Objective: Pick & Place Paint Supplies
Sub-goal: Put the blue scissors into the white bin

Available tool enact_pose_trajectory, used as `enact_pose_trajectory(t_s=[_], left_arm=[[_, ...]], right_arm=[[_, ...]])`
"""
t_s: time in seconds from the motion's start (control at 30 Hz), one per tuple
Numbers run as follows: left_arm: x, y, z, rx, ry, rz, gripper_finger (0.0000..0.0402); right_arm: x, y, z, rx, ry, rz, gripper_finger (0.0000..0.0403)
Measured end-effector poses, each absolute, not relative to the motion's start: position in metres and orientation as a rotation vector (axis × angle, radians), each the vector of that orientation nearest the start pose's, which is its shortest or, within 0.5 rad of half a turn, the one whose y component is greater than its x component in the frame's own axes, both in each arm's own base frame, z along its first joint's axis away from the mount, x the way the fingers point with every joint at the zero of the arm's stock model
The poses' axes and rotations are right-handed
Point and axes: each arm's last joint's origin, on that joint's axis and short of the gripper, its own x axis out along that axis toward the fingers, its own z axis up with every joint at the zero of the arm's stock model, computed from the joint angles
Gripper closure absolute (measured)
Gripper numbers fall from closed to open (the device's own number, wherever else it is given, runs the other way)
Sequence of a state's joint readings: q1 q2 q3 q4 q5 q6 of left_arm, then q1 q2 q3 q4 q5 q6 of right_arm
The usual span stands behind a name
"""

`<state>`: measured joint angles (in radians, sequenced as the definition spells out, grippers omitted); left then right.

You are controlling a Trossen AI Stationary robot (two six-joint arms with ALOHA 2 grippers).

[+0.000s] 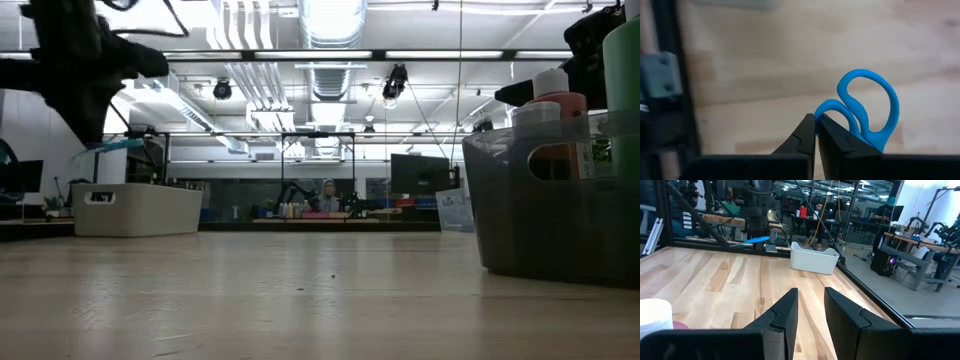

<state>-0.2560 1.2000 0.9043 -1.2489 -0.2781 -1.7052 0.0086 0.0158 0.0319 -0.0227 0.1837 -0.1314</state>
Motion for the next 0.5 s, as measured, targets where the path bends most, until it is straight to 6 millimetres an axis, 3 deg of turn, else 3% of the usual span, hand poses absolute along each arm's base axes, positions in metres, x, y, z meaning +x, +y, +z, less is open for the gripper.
enact_pose_trajectory(t_s=[0.5], left_arm=[[0.157,0.077,0.248,-0.914,1.061,1.362,0.0387]], right_arm=[[0.096,-0.004,0.171,-0.132,0.018,-0.175,0.0312]])
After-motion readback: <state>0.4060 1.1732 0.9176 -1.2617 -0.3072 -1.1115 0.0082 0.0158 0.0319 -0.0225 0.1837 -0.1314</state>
